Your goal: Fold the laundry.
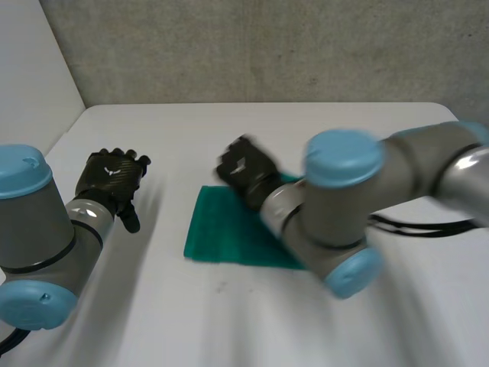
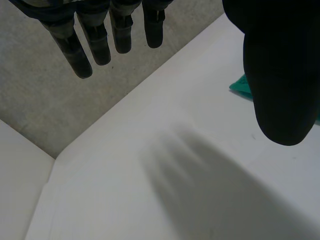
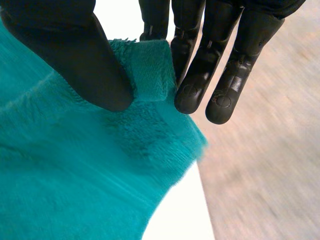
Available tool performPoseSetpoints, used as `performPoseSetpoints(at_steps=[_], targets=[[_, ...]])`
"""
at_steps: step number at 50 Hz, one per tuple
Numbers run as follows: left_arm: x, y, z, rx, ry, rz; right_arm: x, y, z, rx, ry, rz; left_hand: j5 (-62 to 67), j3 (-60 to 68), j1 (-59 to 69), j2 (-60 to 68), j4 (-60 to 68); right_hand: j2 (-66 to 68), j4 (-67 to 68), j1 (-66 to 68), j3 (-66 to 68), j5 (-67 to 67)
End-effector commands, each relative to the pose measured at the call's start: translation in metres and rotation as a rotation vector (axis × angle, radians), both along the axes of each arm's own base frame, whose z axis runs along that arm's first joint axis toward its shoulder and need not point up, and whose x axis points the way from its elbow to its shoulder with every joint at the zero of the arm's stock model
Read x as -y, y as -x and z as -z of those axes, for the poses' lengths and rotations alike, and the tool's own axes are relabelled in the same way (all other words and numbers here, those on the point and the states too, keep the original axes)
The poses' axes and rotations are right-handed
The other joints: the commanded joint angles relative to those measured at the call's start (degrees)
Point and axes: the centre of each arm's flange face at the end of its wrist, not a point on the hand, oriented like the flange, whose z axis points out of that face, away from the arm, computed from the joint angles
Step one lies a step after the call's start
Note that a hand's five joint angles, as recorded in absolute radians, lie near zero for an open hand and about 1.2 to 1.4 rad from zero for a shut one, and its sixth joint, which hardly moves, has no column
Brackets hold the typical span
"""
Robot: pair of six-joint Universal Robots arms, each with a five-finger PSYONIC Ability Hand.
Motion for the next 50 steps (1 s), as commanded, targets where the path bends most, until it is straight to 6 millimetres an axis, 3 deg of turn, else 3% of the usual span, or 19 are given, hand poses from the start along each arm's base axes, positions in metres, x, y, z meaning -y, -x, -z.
performPoseSetpoints(at_steps=[1,4,5,7,11,12,16,19,24,28,31,33,34,36,40,44,46,47,50], targets=[[0.002,0.003,-0.003,-0.006,0.016,0.006,-0.038,-0.04,0.058,-0.055,-0.065,-0.181,-0.5,0.2,1.2,0.6,0.6,12.9,11.9,25.5,12.4,13.7],[0.003,0.006,-0.004,-0.01,0.035,0.014,-0.043,-0.043,0.062,-0.065,-0.078,-0.191,-0.7,0.0,1.0,0.4,0.5,-19.7,-20.8,-7.1,-20.3,-19.0],[0.003,0.007,-0.005,-0.011,0.042,0.017,-0.044,-0.042,0.058,-0.059,-0.083,-0.185,-0.8,-0.2,0.8,0.2,0.3,-41.3,-42.4,-28.7,-41.9,-40.6],[0.005,0.011,-0.009,-0.021,0.066,0.026,-0.04,-0.037,0.053,-0.052,-0.099,-0.165,-0.8,-0.2,0.8,0.2,0.3,-57.1,-58.1,-44.5,-57.6,-56.3],[0.004,0.026,-0.017,-0.045,0.116,0.064,-0.036,-0.019,0.023,0.041,-0.205,-0.096,-0.8,-0.2,0.8,0.2,0.3,-57.1,-58.1,-44.5,-57.6,-56.3],[0.003,0.03,-0.018,-0.05,0.124,0.076,-0.025,-0.005,0.005,0.109,-0.256,-0.04,-0.8,-0.2,0.8,0.2,0.3,-57.1,-58.1,-44.5,-57.6,-56.3],[-0.008,0.056,-0.024,-0.081,0.174,0.154,0.006,0.051,-0.018,0.234,-0.392,0.149,-1.0,-0.3,0.7,0.1,0.1,-57.1,-58.1,-44.5,-57.6,-56.3],[-0.018,0.077,-0.018,-0.093,0.196,0.217,0.012,0.081,-0.01,0.249,-0.468,0.234,-1.2,-0.5,0.5,-0.1,0.0,-57.1,-58.1,-44.5,-57.6,-56.3],[-0.029,0.104,0.003,-0.086,0.167,0.3,0.021,0.135,0.03,0.185,-0.559,0.39,-1.2,-0.5,0.5,-0.1,0.0,-57.1,-58.1,-44.5,-57.6,-56.3],[-0.031,0.113,0.024,-0.062,0.114,0.315,0.025,0.161,0.052,0.142,-0.557,0.448,-0.9,-0.2,0.8,0.2,0.3,-55.2,-56.2,-42.6,-55.7,-54.4],[-0.031,0.109,0.029,-0.046,0.083,0.3,0.023,0.169,0.064,0.099,-0.559,0.457,-0.3,0.4,1.3,0.7,0.8,-42.5,-43.5,-29.8,-43.0,-41.7],[-0.031,0.107,0.03,-0.039,0.071,0.291,0.023,0.169,0.069,0.079,-0.564,0.455,-0.2,0.5,1.5,0.9,1.0,-26.7,-27.7,-14.0,-27.2,-25.9],[-0.031,0.105,0.03,-0.035,0.062,0.283,0.024,0.168,0.073,0.074,-0.562,0.452,-0.2,0.5,1.5,0.9,1.0,-4.9,-6.0,7.7,-5.5,-4.2],[-0.031,0.1,0.026,-0.035,0.051,0.26,0.028,0.166,0.071,0.082,-0.546,0.45,0.0,0.7,1.7,1.1,1.2,12.8,11.8,25.5,12.3,13.6],[-0.023,0.077,0.009,-0.081,0.033,0.168,0.047,0.162,0.053,0.11,-0.467,0.452,0.0,0.7,1.7,1.1,1.2,12.9,11.9,25.5,12.4,13.7],[-0.021,0.058,-0.008,-0.132,0.045,0.112,0.055,0.139,0.021,0.153,-0.362,0.386,0.0,0.7,1.7,1.1,1.2,12.9,11.9,25.5,12.4,13.7],[-0.022,0.054,-0.013,-0.142,0.052,0.101,0.048,0.121,0.008,0.168,-0.335,0.328,-0.2,0.5,1.5,0.9,1.0,12.9,11.9,25.5,12.4,13.7],[-0.021,0.047,-0.017,-0.145,0.062,0.079,0.036,0.097,-0.002,0.171,-0.32,0.253,-0.2,0.5,1.5,0.9,1.0,12.9,11.9,25.5,12.4,13.7],[-0.016,0.031,-0.027,-0.153,0.086,0.015,0.013,0.057,-0.003,0.152,-0.319,0.124,-0.3,0.4,1.3,0.7,0.8,12.9,11.9,25.5,12.4,13.7]])
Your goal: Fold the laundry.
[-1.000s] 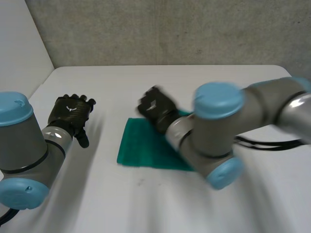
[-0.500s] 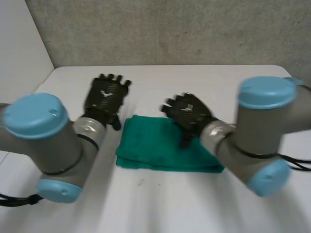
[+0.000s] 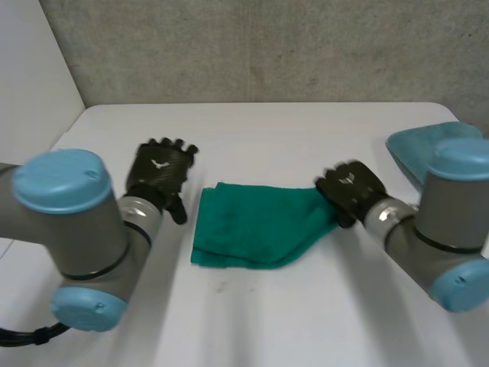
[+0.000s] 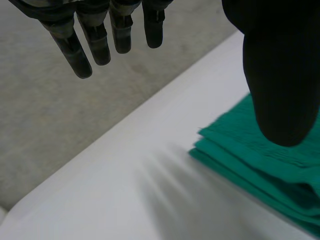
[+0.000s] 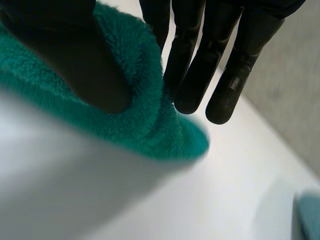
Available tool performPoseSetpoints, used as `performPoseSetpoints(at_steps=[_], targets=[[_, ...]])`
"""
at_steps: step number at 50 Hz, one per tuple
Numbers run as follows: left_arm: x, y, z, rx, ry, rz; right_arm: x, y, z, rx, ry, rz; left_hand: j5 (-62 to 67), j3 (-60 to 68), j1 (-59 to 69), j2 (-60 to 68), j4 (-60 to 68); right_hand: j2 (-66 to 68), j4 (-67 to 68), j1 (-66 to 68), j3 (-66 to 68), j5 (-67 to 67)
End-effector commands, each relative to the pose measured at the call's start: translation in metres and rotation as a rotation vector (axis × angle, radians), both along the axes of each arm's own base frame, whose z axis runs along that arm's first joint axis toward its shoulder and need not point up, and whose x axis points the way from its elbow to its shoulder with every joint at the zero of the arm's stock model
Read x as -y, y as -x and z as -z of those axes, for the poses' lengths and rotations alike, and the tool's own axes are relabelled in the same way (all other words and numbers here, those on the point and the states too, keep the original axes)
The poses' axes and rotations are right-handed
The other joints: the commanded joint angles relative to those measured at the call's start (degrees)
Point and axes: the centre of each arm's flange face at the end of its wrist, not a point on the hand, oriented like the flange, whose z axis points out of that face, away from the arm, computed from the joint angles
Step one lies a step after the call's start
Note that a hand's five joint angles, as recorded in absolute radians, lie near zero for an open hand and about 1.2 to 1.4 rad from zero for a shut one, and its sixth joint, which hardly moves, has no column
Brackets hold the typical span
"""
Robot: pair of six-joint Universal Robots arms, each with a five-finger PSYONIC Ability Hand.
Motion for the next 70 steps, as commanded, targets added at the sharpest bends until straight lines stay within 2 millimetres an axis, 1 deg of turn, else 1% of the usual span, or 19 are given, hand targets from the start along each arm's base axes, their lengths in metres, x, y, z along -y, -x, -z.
performPoseSetpoints(at_steps=[1,4,7,9,10,15,17,20,22,23,26,33,36,45,54,60,63,68,70], targets=[[0.007,-0.037,-0.028,-0.051,0.043,-0.13,-0.045,-0.1,-0.038,0.06,0.111,-0.3,-0.3,0.4,1.5,0.7,0.8,13.4,11.9,28.3,12.4,14.7],[0.009,-0.043,-0.03,-0.053,0.046,-0.147,-0.079,-0.146,-0.025,0.064,0.085,-0.466,-0.3,0.4,1.5,0.7,0.8,13.4,11.9,28.3,12.4,14.7],[0.008,-0.042,-0.03,-0.05,0.046,-0.141,-0.086,-0.163,0.0,0.04,0.016,-0.529,-0.5,0.2,1.3,0.6,0.6,13.4,11.9,28.3,12.4,14.7],[0.007,-0.039,-0.029,-0.05,0.045,-0.122,-0.085,-0.169,0.011,0.022,-0.017,-0.531,-0.7,0.0,1.1,0.4,0.5,-17.1,-18.6,-2.3,-18.1,-15.9],[0.007,-0.038,-0.03,-0.051,0.045,-0.115,-0.081,-0.17,0.009,0.017,-0.021,-0.509,-0.7,0.0,1.1,0.4,0.5,-56.6,-58.1,-41.7,-57.6,-55.3],[0.014,-0.029,-0.029,-0.063,0.054,-0.074,-0.061,-0.156,-0.006,0.082,-0.057,-0.332,-0.8,-0.2,1.0,0.2,0.3,-56.6,-58.1,-41.7,-57.6,-55.3],[0.014,-0.02,-0.027,-0.067,0.053,-0.04,-0.051,-0.136,-0.027,0.195,-0.109,-0.224,-0.8,-0.2,1.0,0.2,0.3,-56.6,-58.1,-41.7,-57.6,-55.3],[0.007,0.006,-0.02,-0.073,0.042,0.042,-0.044,-0.114,-0.051,0.294,-0.132,-0.152,-0.7,0.0,1.1,0.4,0.5,-56.6,-58.1,-41.7,-57.6,-55.3],[0.005,0.015,-0.013,-0.072,0.021,0.062,-0.037,-0.101,-0.055,0.327,-0.143,-0.111,-0.7,0.0,1.1,0.4,0.5,-56.6,-58.1,-41.7,-57.6,-55.3],[0.003,0.024,-0.002,-0.072,-0.015,0.081,-0.036,-0.099,-0.053,0.33,-0.151,-0.103,-0.5,0.2,1.3,0.6,0.6,-56.6,-58.1,-41.7,-57.6,-55.3],[-0.002,0.03,0.013,-0.057,-0.083,0.093,-0.03,-0.095,-0.044,0.331,-0.179,-0.077,-0.3,0.4,1.5,0.7,0.8,-56.6,-58.1,-41.7,-57.6,-55.3],[-0.001,0.027,0.052,0.023,-0.294,0.053,-0.02,-0.104,0.005,0.301,-0.29,-0.069,0.7,1.4,2.5,1.7,1.8,-56.6,-58.1,-41.7,-57.6,-55.3],[0.0,0.021,0.054,0.05,-0.317,0.022,-0.02,-0.107,0.022,0.258,-0.339,-0.062,0.7,1.4,2.5,1.8,1.8,-56.6,-58.1,-41.7,-57.6,-55.3],[0.002,0.016,0.058,0.077,-0.327,-0.012,-0.021,-0.106,0.021,0.227,-0.345,-0.068,0.7,1.4,2.5,1.8,1.8,-56.6,-58.1,-41.7,-57.6,-55.3],[0.001,0.017,0.044,0.054,-0.298,-0.003,-0.02,-0.1,0.006,0.189,-0.269,-0.037,0.5,1.2,2.3,1.6,1.7,-56.6,-58.1,-41.7,-57.6,-55.3],[0.0,0.012,0.011,-0.002,-0.237,-0.01,-0.027,-0.085,-0.028,0.229,-0.205,-0.003,0.0,0.7,1.8,1.1,1.2,-56.6,-58.1,-41.7,-57.6,-55.3],[0.002,0.003,-0.01,-0.037,-0.194,-0.032,-0.026,-0.076,-0.04,0.253,-0.17,0.016,-0.5,0.2,1.3,0.6,0.6,-56.6,-58.1,-41.7,-57.6,-55.3],[0.001,-0.015,-0.04,-0.11,-0.142,-0.07,-0.036,-0.057,-0.036,0.268,-0.187,0.043,-0.8,-0.2,1.0,0.2,0.3,-56.6,-58.1,-41.7,-57.6,-55.3],[-0.002,-0.018,-0.045,-0.135,-0.14,-0.076,-0.041,-0.054,-0.031,0.27,-0.21,0.045,-0.8,-0.2,1.0,0.2,0.3,-56.6,-58.1,-41.7,-57.6,-55.3]])
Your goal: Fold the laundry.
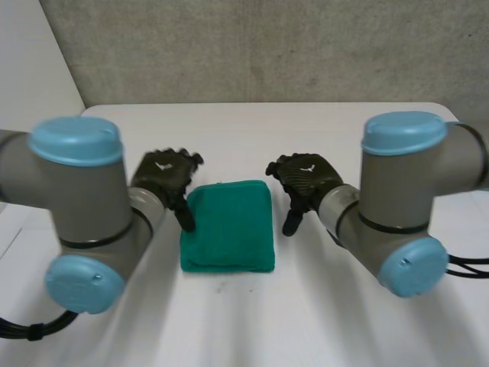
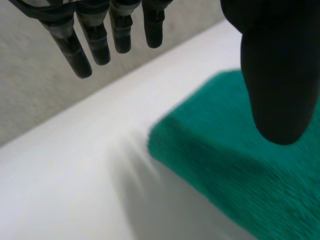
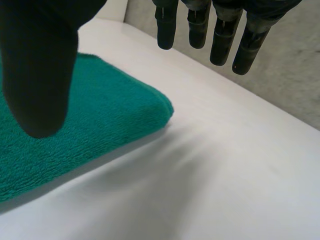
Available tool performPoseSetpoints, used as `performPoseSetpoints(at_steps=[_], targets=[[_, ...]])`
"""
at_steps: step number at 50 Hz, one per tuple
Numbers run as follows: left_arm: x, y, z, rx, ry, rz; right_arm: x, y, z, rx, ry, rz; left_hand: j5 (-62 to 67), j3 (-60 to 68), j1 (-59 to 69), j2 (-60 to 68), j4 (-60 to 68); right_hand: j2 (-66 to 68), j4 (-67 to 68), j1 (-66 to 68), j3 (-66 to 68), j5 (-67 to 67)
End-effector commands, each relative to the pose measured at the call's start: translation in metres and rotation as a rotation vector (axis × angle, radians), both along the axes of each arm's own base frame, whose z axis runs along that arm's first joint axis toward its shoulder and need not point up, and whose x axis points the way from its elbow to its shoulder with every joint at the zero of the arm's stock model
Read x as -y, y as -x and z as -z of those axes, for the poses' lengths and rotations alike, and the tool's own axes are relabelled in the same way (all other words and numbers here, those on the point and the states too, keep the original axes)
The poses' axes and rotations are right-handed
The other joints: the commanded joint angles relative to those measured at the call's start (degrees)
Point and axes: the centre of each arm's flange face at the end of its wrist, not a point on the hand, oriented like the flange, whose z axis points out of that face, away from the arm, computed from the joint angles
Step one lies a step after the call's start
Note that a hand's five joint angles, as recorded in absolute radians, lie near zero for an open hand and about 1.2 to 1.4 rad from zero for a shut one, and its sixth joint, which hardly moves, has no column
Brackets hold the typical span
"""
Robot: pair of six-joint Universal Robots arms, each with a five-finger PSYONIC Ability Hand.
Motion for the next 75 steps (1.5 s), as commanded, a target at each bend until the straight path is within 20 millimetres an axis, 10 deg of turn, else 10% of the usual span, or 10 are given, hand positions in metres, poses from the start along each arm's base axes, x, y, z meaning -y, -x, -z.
performPoseSetpoints(at_steps=[1,10,34,75], targets=[[-0.005,-0.025,-0.044,-0.112,0.07,-0.066,-0.021,0.027,0.009,0.025,-0.062,0.027,-0.8,-0.2,0.9,0.2,0.3,-2.4,-3.2,-1.5,-2.2,-3.8],[-0.025,-0.044,-0.042,-0.149,0.054,-0.088,-0.048,0.032,0.043,0.075,-0.227,-0.049,-1.0,-0.3,0.7,0.1,0.1,2.7,2.0,3.6,2.9,1.3],[-0.028,-0.06,-0.015,-0.154,-0.003,-0.078,-0.016,0.003,0.086,0.155,-0.209,-0.083,-0.7,0.0,1.0,0.4,0.5,13.6,12.9,14.5,13.8,12.2],[-0.029,-0.06,-0.009,-0.15,-0.011,-0.077,-0.015,-0.017,0.084,0.115,-0.116,-0.161,-0.7,0.0,1.0,0.4,0.5,44.2,43.5,45.1,44.4,42.8]])
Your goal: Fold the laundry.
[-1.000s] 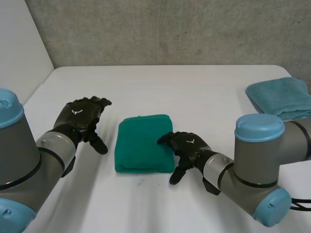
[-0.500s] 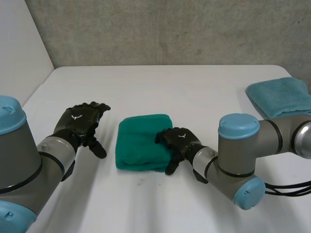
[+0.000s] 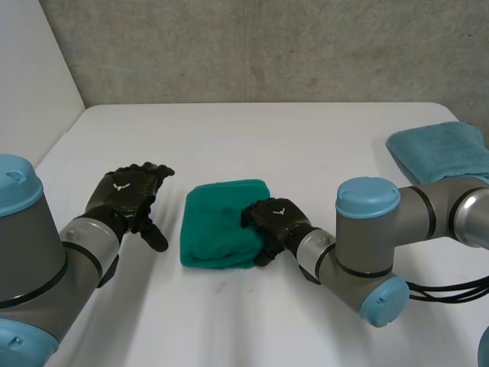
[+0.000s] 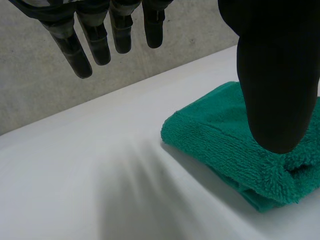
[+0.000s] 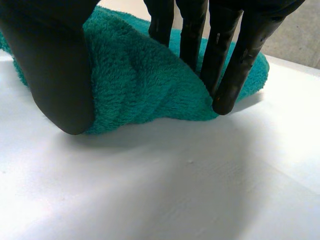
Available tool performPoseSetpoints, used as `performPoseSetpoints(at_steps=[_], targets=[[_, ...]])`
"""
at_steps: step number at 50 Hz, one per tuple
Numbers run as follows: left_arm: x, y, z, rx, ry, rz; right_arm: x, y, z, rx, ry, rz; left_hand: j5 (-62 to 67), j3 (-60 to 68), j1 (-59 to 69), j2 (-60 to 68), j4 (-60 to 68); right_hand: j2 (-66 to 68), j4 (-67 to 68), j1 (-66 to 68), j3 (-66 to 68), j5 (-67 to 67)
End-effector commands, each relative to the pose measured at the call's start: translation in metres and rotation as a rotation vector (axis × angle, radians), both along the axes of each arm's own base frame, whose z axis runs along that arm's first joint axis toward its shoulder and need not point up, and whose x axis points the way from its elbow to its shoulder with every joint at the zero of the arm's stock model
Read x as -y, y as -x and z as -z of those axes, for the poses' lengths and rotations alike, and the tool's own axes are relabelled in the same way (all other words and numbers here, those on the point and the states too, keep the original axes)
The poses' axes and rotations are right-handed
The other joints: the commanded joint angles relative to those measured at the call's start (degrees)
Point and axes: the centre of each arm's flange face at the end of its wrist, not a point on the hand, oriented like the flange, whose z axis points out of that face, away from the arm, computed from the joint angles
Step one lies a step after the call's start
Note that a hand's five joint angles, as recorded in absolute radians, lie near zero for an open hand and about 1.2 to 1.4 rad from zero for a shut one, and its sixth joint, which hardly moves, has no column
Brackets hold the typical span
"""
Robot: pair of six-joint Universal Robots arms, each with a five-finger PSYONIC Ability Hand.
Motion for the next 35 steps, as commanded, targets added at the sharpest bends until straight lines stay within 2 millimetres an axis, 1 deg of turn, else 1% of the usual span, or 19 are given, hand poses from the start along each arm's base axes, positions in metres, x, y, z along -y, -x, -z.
performPoseSetpoints(at_steps=[1,2,5,6,8,12,14,20,24,25,27,28,29,32,33,35], targets=[[0.0,0.0,0.0,0.0,0.001,-0.001,-0.001,-0.001,0.001,-0.01,0.01,-0.008,-0.7,0.0,1.1,0.4,0.5,15.4,13.5,24.5,15.7,17.0],[-0.001,0.0,0.0,0.0,-0.001,0.002,-0.002,-0.002,0.002,-0.016,0.018,-0.013,-0.7,0.0,1.1,0.4,0.5,20.6,18.7,29.7,20.9,22.2],[-0.001,0.0,0.0,0.0,-0.001,0.002,-0.001,-0.001,0.002,-0.032,0.038,-0.019,-0.7,0.0,1.1,0.4,0.5,27.4,25.5,36.5,27.7,28.9],[-0.001,0.0,0.001,0.001,-0.002,0.002,-0.001,-0.001,0.001,-0.043,0.058,-0.02,-0.7,0.0,1.1,0.4,0.5,32.2,30.3,41.3,32.5,33.8],[-0.001,0.0,0.001,0.001,-0.002,0.002,0.0,-0.001,-0.001,-0.054,0.084,-0.021,-0.7,0.0,1.1,0.4,0.5,36.9,35.0,46.0,37.2,38.5],[-0.001,0.0,0.001,0.001,-0.002,0.002,0.005,-0.002,-0.009,-0.072,0.157,-0.022,-0.7,0.0,1.1,0.4,0.5,36.9,35.0,46.0,37.2,38.5],[-0.001,0.0,0.001,0.001,-0.002,0.002,0.007,-0.003,-0.017,-0.078,0.203,-0.028,-0.7,0.0,1.1,0.4,0.5,36.9,35.0,46.0,37.2,38.5],[-0.001,-0.001,0.001,0.001,-0.002,-0.001,0.011,-0.008,-0.033,-0.099,0.308,-0.061,-0.7,0.0,1.1,0.4,0.5,36.9,35.0,46.0,37.2,38.5],[-0.001,-0.001,0.001,0.002,-0.003,-0.003,0.022,-0.01,-0.048,-0.133,0.435,-0.079,-0.7,0.0,1.1,0.4,0.5,36.9,35.0,46.0,37.2,38.5],[0.0,-0.002,0.0,0.001,0.0,-0.006,0.027,-0.012,-0.058,-0.142,0.5,-0.082,-0.7,0.0,1.1,0.4,0.5,36.9,35.0,46.0,37.2,38.5],[0.001,-0.003,0.001,0.002,-0.003,-0.012,0.034,-0.012,-0.071,-0.139,0.56,-0.078,-0.7,0.0,1.1,0.4,0.5,36.9,35.0,46.0,37.2,38.5],[0.001,-0.003,0.001,0.002,-0.002,-0.014,0.041,-0.009,-0.079,-0.136,0.591,-0.068,-0.7,0.0,1.1,0.4,0.5,36.9,35.0,46.0,37.2,38.5],[0.002,-0.004,0.001,0.0,-0.002,-0.017,0.064,0.005,-0.096,-0.135,0.649,-0.025,-0.7,0.0,1.1,0.4,0.5,36.9,35.0,46.0,37.2,38.5],[0.002,-0.005,0.003,0.004,-0.009,-0.022,0.107,0.043,-0.124,-0.135,0.716,0.076,-0.7,0.0,1.1,0.4,0.5,36.9,35.0,46.0,37.2,38.5],[0.002,-0.006,0.003,0.004,-0.011,-0.023,0.127,0.065,-0.143,-0.125,0.759,0.118,-0.7,0.0,1.1,0.4,0.5,36.9,35.0,46.0,37.2,38.5],[0.002,-0.006,0.004,0.005,-0.012,-0.023,0.147,0.089,-0.159,-0.118,0.794,0.156,-0.7,0.0,1.1,0.4,0.5,36.9,35.0,46.0,37.2,38.5]])
